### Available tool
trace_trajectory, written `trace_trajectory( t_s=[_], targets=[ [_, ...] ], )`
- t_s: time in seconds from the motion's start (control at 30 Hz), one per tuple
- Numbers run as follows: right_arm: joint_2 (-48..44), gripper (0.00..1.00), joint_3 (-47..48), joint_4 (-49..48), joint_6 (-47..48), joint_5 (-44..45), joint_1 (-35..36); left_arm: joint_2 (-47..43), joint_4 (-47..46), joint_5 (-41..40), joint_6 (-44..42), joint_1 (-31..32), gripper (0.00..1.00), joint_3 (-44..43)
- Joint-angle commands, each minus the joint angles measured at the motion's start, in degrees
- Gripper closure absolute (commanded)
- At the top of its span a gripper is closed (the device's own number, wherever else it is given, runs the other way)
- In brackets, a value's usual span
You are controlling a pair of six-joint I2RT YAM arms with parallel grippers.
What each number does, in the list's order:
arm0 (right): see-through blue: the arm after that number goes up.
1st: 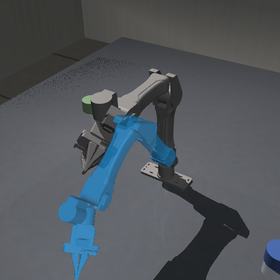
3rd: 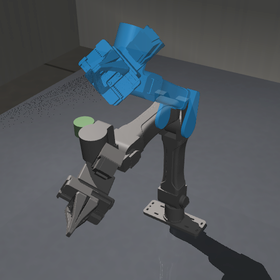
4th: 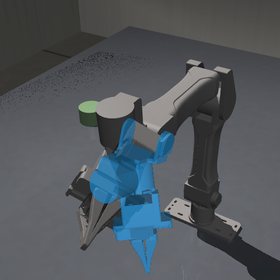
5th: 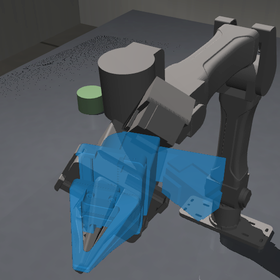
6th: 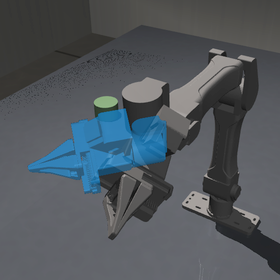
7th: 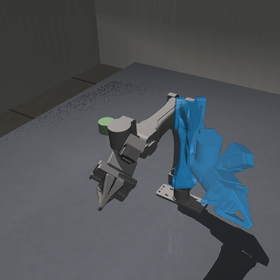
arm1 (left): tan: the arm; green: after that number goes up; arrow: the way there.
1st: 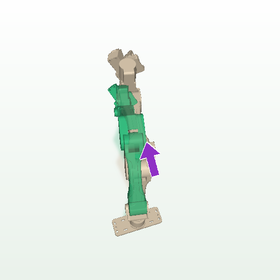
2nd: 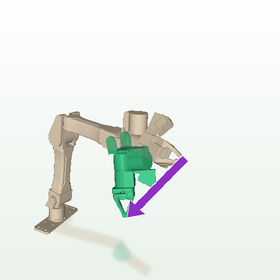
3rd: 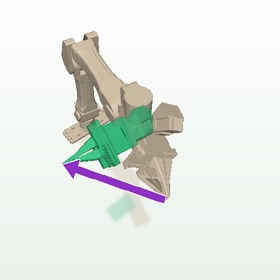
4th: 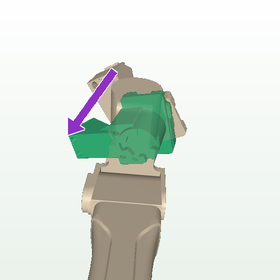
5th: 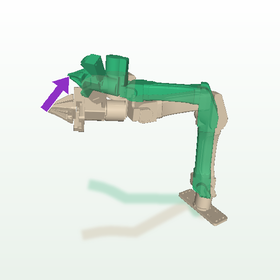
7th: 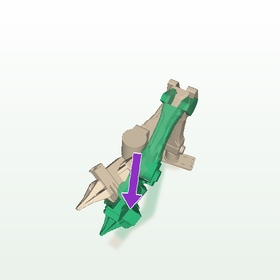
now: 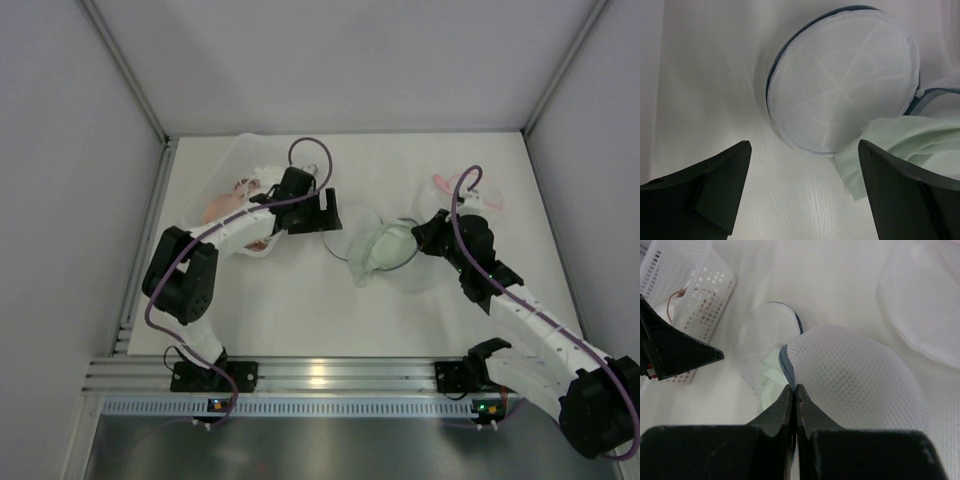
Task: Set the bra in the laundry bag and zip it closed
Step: Adjust the laundry bag at the center of the board.
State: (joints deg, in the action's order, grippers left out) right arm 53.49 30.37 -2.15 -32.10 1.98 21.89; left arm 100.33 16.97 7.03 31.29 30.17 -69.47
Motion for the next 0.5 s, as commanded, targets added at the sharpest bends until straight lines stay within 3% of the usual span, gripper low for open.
trace_trajectory(
  t_s=[0.0, 0.37, 0.4, 0.47],
  targets=[
    [0.21, 1.0, 0.83, -3.3, 1.25, -0.66, -0.8, 2.31, -7.56, -0.61, 2.02, -0.2, 0.07, 1.53],
    [0.47, 1.0, 1.36, -2.42, 1.86, -0.66, -0.88, 8.38, -16.44, -1.49, 5.27, -0.11, 0.19, 4.43],
    [0.47, 1.0, 1.36, -2.33, 1.86, -0.66, -0.88, 8.39, -16.44, -1.4, 5.54, -0.11, 0.22, 4.69],
    [0.21, 1.0, 1.27, -2.33, 1.86, -0.31, -0.88, 7.86, -19.32, -1.49, 5.89, -0.11, 0.41, 5.83]
  ],
)
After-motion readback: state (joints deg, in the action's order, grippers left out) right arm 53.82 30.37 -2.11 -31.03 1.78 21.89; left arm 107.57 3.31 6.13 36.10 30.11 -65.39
